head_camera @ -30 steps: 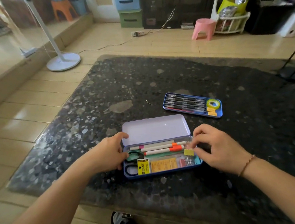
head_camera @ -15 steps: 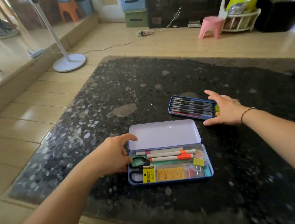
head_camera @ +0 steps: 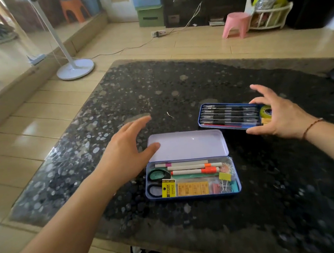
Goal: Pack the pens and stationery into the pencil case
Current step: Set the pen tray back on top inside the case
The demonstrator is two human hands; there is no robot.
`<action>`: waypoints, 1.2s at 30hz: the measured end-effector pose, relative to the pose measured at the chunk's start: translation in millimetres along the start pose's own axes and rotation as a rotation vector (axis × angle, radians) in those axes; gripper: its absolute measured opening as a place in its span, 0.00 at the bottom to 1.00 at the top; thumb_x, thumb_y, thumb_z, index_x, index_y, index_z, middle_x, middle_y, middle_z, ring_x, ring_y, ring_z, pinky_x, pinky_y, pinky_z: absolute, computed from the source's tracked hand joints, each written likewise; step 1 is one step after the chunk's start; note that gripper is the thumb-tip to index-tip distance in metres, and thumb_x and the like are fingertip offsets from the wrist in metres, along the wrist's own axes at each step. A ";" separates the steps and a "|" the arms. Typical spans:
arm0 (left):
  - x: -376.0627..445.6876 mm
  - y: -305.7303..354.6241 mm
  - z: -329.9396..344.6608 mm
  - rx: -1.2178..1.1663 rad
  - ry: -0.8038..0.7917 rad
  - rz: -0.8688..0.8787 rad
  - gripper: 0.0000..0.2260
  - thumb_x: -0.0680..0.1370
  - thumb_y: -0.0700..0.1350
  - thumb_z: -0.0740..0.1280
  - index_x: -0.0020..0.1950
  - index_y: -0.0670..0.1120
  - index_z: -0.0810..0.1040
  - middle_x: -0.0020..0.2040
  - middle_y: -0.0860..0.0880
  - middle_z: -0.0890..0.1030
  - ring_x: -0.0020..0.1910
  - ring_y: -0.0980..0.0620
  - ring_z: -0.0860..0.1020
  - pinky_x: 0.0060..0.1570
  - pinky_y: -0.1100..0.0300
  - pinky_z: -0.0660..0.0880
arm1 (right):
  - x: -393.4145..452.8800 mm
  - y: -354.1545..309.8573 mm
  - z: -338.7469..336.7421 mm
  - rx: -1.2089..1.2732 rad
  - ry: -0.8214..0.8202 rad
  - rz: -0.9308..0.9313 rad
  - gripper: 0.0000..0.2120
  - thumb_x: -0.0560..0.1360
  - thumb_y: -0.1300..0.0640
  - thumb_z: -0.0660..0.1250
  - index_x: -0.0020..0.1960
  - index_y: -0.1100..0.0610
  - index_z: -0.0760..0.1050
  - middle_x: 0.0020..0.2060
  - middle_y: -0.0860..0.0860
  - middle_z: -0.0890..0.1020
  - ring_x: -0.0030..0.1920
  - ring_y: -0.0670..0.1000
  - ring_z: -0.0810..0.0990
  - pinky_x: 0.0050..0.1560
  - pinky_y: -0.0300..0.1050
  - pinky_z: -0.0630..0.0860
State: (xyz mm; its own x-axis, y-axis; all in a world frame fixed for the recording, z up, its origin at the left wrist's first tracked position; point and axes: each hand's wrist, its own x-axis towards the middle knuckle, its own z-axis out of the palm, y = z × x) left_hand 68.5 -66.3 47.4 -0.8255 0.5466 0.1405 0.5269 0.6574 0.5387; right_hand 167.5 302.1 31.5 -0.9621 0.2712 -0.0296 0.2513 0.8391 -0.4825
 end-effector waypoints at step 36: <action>-28.4 -19.2 21.0 0.140 -0.566 0.055 0.46 0.64 0.63 0.76 0.76 0.54 0.58 0.69 0.57 0.59 0.70 0.54 0.59 0.71 0.53 0.61 | -88.4 -81.1 107.2 -0.195 -0.072 -0.445 0.37 0.73 0.33 0.55 0.75 0.45 0.45 0.71 0.48 0.64 0.70 0.48 0.61 0.70 0.41 0.50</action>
State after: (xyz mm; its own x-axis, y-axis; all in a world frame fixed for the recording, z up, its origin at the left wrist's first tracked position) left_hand 86.1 -83.6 15.7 -0.5797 0.7487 -0.3214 0.6197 0.6613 0.4228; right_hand 220.8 159.6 -20.6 -0.9838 -0.1612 0.0789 -0.1773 0.9406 -0.2895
